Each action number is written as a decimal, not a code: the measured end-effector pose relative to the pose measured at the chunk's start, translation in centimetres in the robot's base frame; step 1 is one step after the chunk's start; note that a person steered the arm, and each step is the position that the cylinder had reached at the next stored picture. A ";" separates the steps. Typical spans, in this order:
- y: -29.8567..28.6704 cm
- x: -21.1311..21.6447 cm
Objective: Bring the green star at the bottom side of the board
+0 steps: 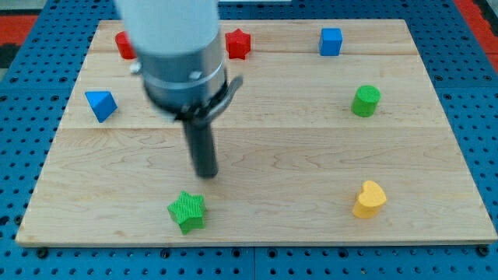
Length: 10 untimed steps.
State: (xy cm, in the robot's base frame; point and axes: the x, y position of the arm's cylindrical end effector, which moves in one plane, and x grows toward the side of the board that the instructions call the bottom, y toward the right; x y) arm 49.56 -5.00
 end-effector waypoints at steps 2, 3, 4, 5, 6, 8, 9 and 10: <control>7.0 2.6; 4.8 12.3; 4.7 12.3; 2.7 12.3; -2.0 12.3; -10.4 11.8; -5.3 11.4; -3.2 9.9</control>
